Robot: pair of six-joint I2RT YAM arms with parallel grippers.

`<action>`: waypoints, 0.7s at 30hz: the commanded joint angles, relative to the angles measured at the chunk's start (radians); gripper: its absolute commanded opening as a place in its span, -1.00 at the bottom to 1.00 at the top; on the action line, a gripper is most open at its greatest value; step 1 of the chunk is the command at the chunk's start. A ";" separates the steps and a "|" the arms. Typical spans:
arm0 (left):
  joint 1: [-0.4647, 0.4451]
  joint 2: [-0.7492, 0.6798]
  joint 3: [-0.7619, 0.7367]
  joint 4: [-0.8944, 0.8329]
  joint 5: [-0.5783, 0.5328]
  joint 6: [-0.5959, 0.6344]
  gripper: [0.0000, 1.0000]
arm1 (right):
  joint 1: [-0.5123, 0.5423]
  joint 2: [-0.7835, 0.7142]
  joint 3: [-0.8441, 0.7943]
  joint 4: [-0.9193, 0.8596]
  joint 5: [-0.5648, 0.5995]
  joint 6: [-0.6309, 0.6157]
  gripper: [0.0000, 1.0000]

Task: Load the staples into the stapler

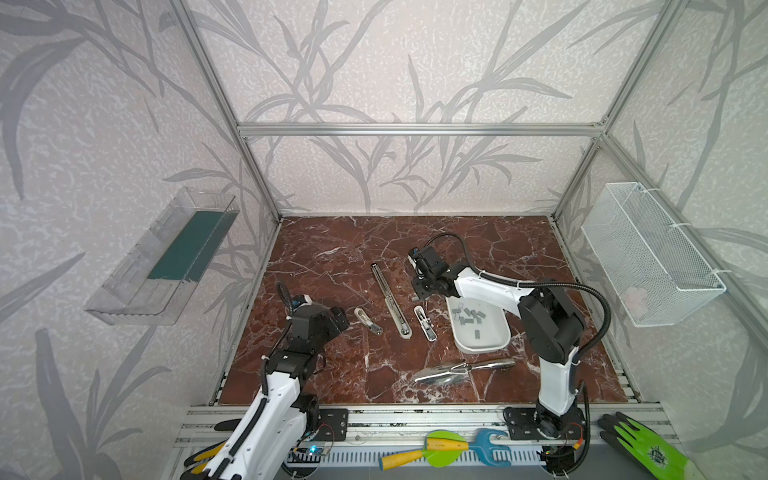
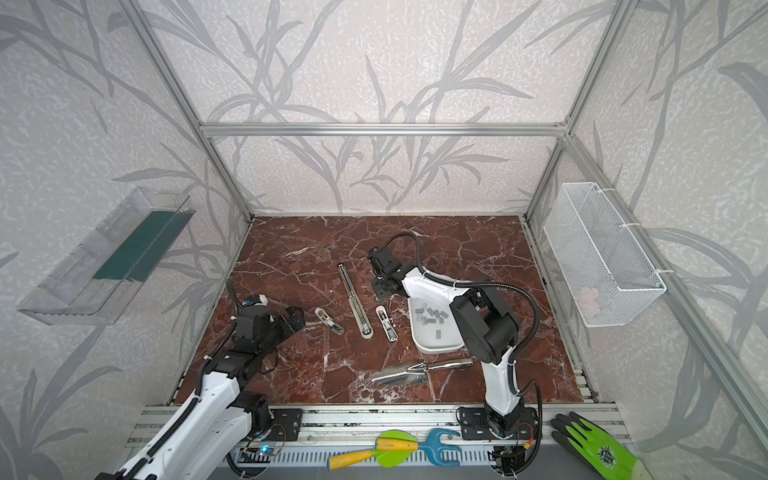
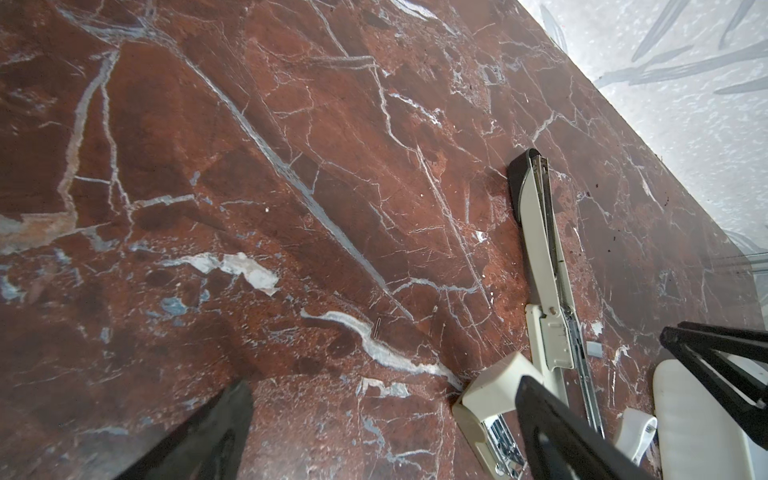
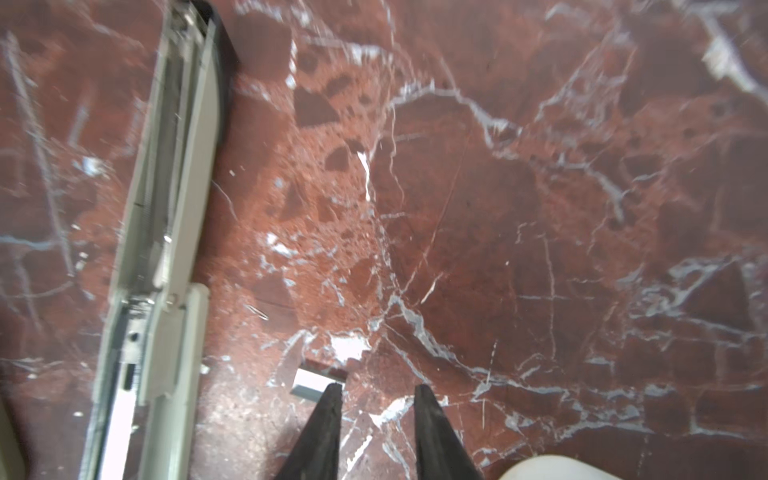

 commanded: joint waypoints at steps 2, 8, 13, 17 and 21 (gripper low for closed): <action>0.008 -0.014 -0.009 0.002 0.002 0.004 0.98 | -0.006 0.046 0.049 -0.119 -0.068 -0.063 -0.25; 0.009 -0.019 -0.010 0.002 0.002 0.003 0.98 | -0.003 0.086 0.078 -0.165 -0.064 -0.095 -0.23; 0.010 -0.011 -0.012 0.007 0.003 0.003 0.98 | 0.004 0.095 0.071 -0.150 -0.072 -0.103 -0.15; 0.009 -0.008 -0.010 0.009 0.003 0.003 0.98 | 0.008 0.125 0.099 -0.162 -0.064 -0.105 -0.13; 0.009 -0.007 -0.009 0.011 0.004 0.003 0.98 | 0.010 0.144 0.110 -0.157 -0.039 -0.093 -0.10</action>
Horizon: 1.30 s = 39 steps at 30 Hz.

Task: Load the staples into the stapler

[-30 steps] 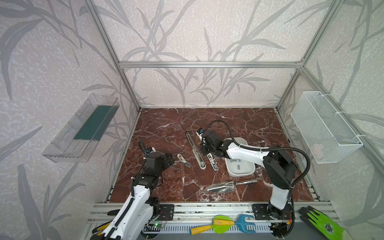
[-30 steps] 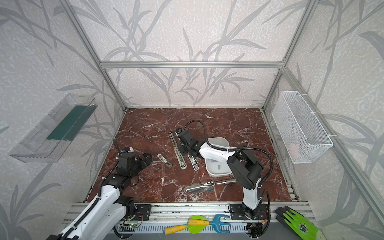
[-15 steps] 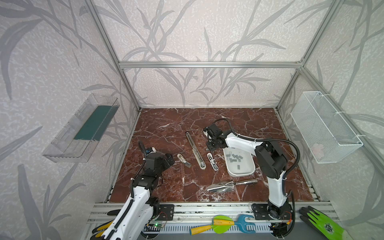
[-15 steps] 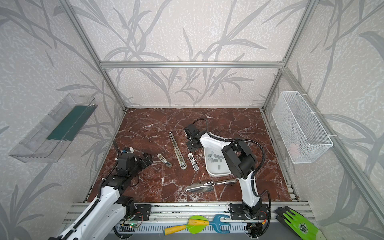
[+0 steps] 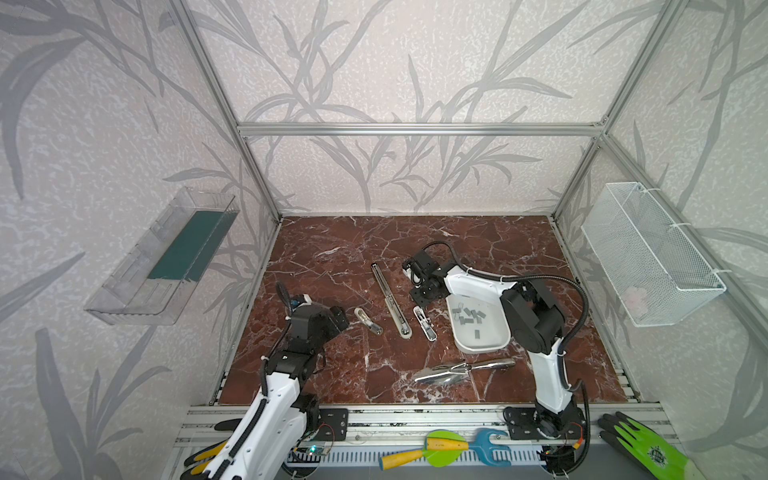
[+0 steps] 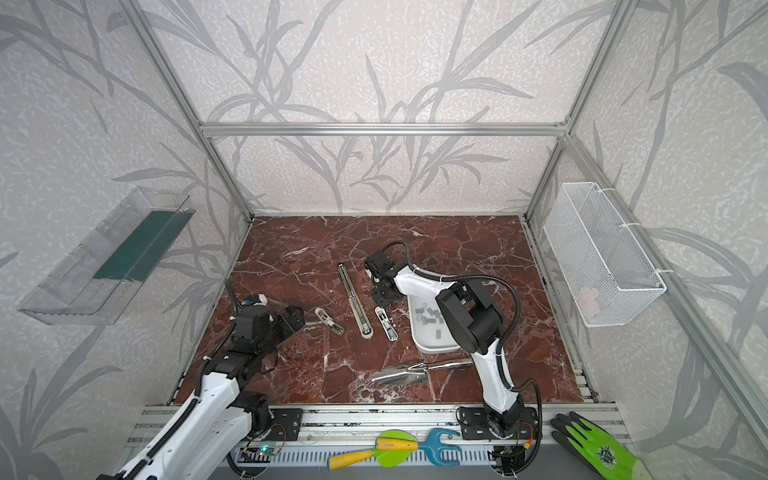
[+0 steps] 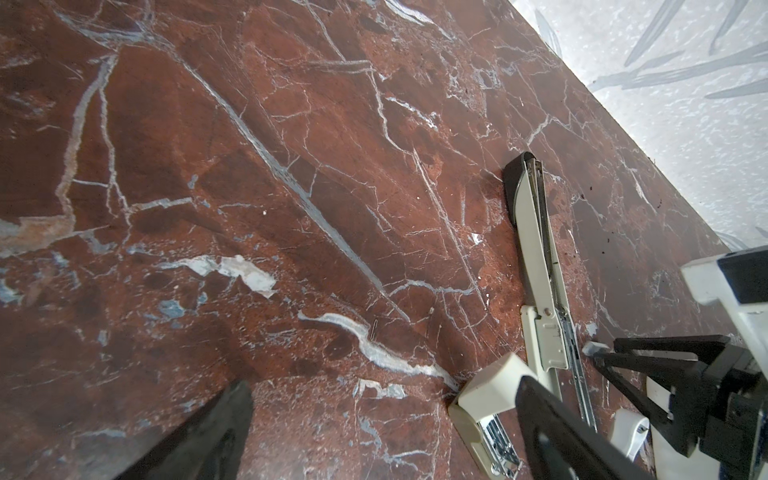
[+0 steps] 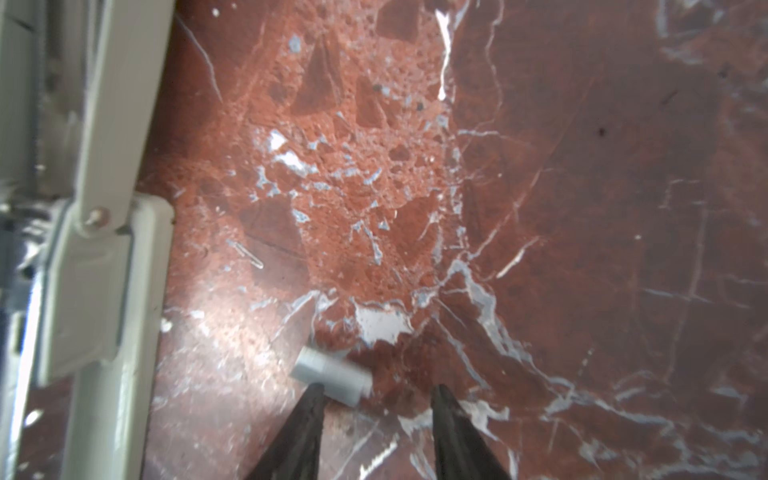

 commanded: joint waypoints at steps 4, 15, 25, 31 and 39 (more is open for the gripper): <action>0.005 0.000 -0.011 0.008 0.001 0.004 0.98 | 0.004 0.037 0.043 -0.027 0.043 0.017 -0.10; 0.005 -0.003 -0.013 0.011 0.008 0.005 0.98 | -0.008 0.033 0.048 0.026 0.018 0.049 -0.09; 0.005 -0.002 -0.013 0.014 0.012 0.005 0.98 | -0.008 0.034 0.032 0.071 -0.038 0.080 -0.09; 0.005 -0.001 -0.012 0.017 0.014 0.005 0.98 | -0.007 0.009 0.010 0.052 -0.019 0.078 -0.09; 0.006 0.005 -0.010 0.020 0.018 0.004 0.98 | -0.007 -0.047 -0.062 0.053 0.042 0.082 -0.08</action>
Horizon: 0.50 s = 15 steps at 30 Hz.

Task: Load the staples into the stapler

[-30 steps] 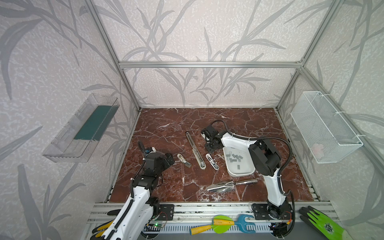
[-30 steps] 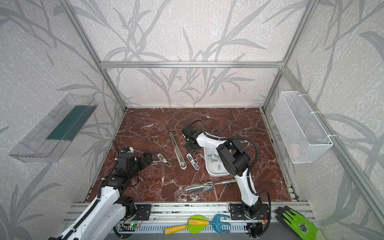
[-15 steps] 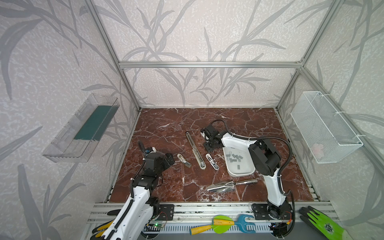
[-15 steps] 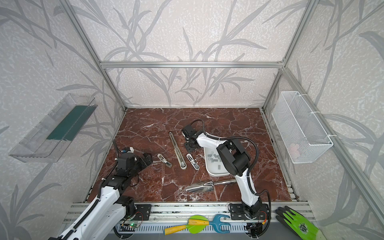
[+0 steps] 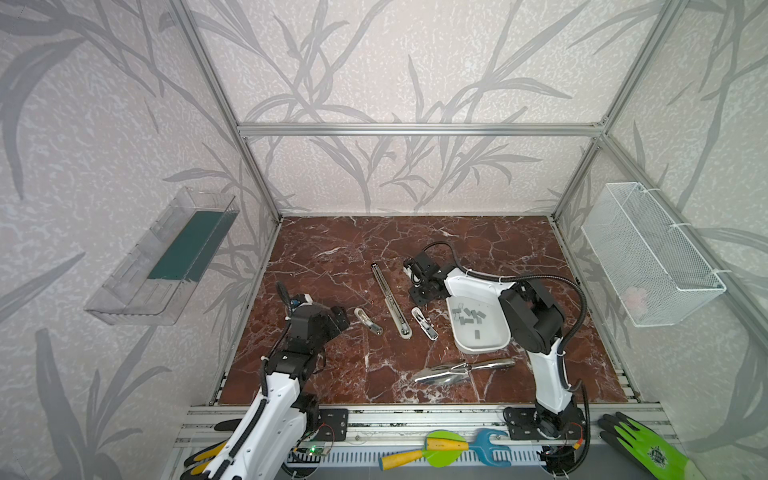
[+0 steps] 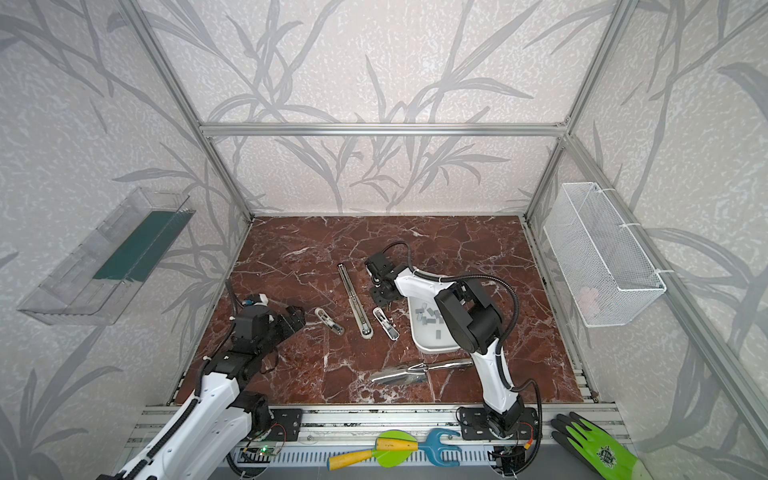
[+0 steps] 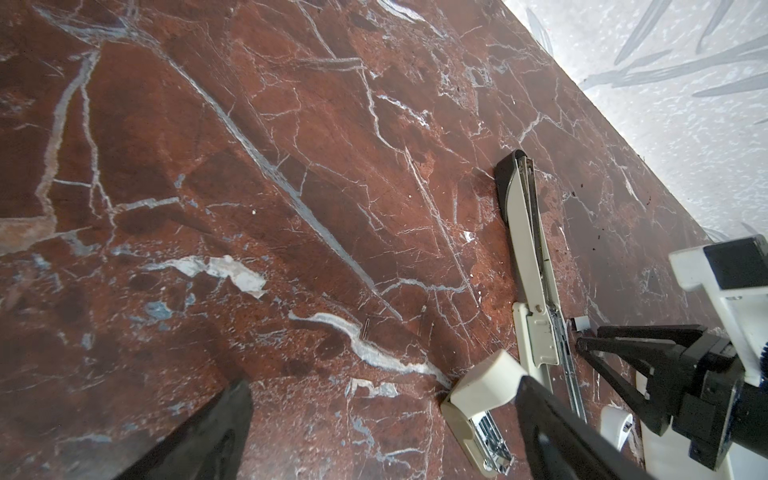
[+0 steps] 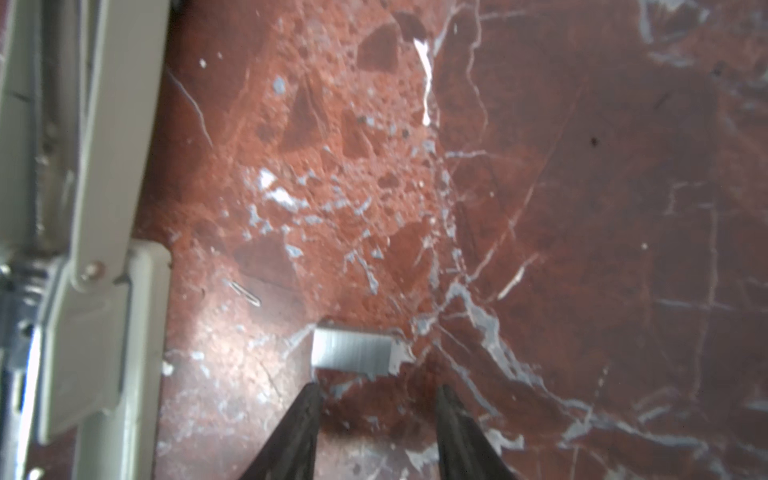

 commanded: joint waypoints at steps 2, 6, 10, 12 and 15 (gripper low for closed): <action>0.006 0.001 -0.011 0.010 0.000 0.004 0.98 | -0.004 -0.024 -0.015 -0.035 0.065 0.019 -0.10; 0.006 0.000 -0.013 0.009 0.002 0.004 0.99 | -0.013 0.007 0.013 -0.042 0.079 0.034 -0.17; 0.005 -0.002 -0.013 0.007 0.002 0.004 0.99 | -0.015 0.050 0.063 -0.056 0.098 0.041 -0.21; 0.006 -0.002 -0.013 0.008 0.001 0.004 0.98 | -0.015 0.072 0.090 -0.061 0.102 0.043 -0.21; 0.005 -0.002 -0.013 0.011 0.001 0.004 0.98 | -0.015 0.096 0.124 -0.062 0.082 0.042 -0.22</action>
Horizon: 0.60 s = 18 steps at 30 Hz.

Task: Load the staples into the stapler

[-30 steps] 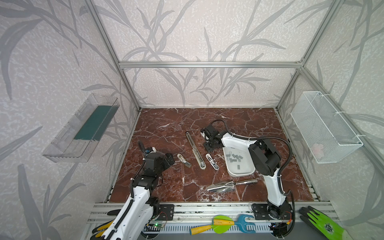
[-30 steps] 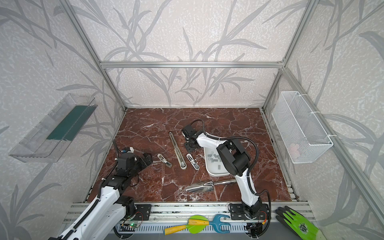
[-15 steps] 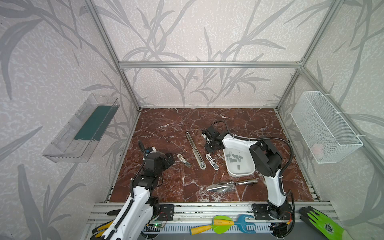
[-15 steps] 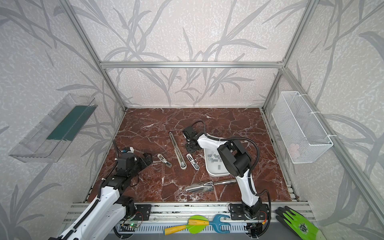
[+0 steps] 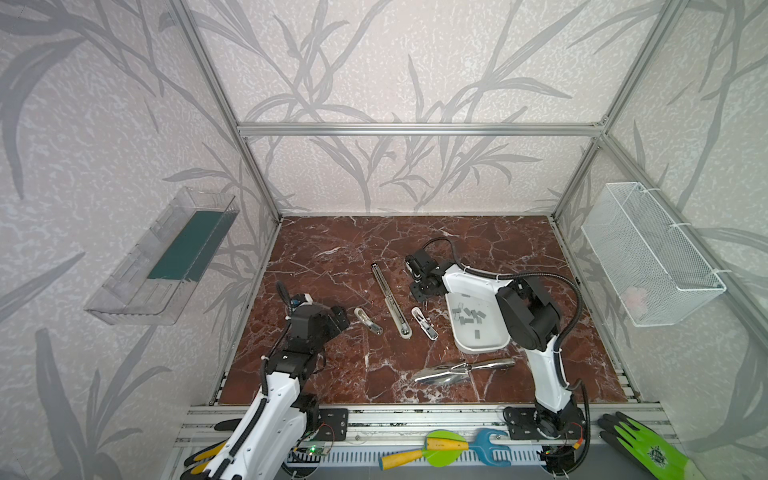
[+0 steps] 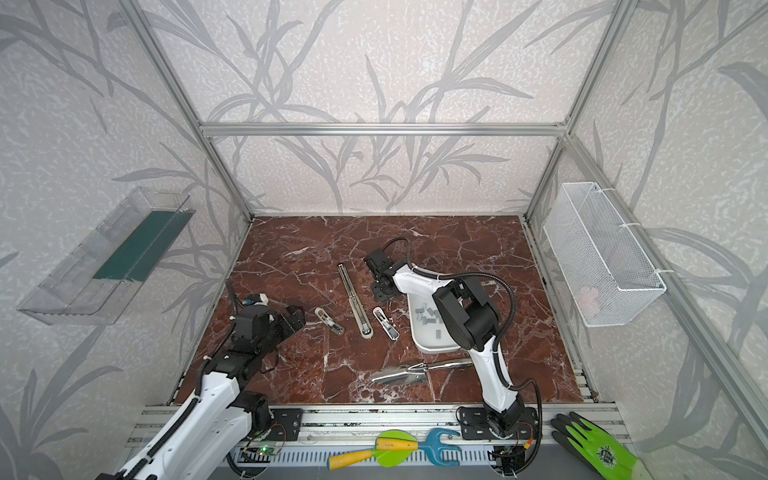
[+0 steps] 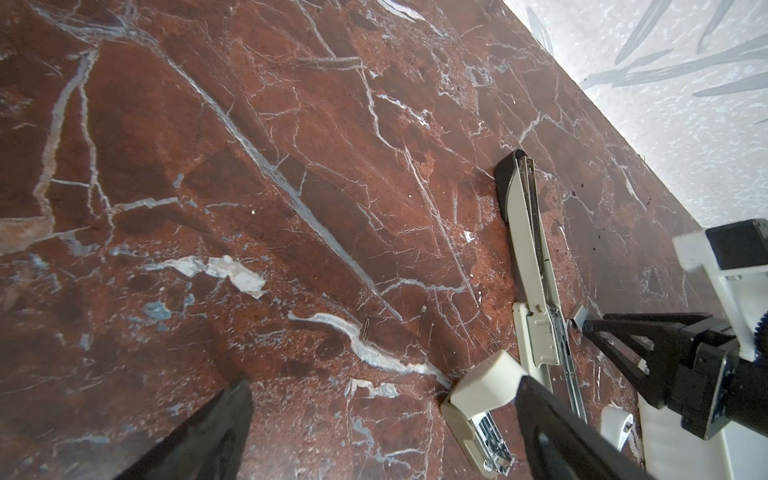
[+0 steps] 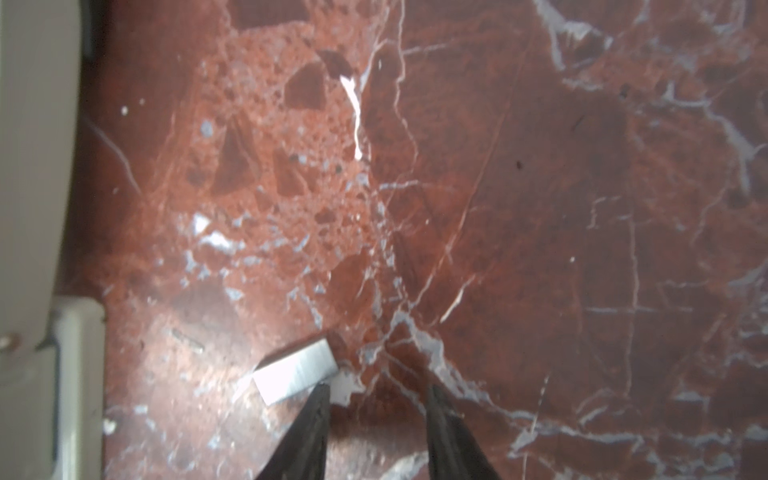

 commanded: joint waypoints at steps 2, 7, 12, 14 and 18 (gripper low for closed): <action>0.005 -0.003 -0.013 0.007 0.000 0.005 0.98 | -0.004 0.051 0.052 -0.035 -0.005 0.013 -0.23; 0.006 -0.004 -0.013 0.011 0.000 0.005 0.98 | -0.005 0.073 0.086 -0.037 -0.020 0.014 -0.23; 0.006 -0.003 -0.012 0.009 0.005 0.006 0.98 | -0.005 0.069 0.106 -0.038 -0.010 0.031 -0.23; 0.006 -0.002 -0.013 0.009 0.006 0.006 0.98 | -0.005 0.052 0.107 -0.040 0.003 0.037 -0.23; 0.006 -0.007 -0.013 0.007 0.007 0.006 0.98 | -0.001 -0.008 0.102 -0.035 0.003 0.054 -0.30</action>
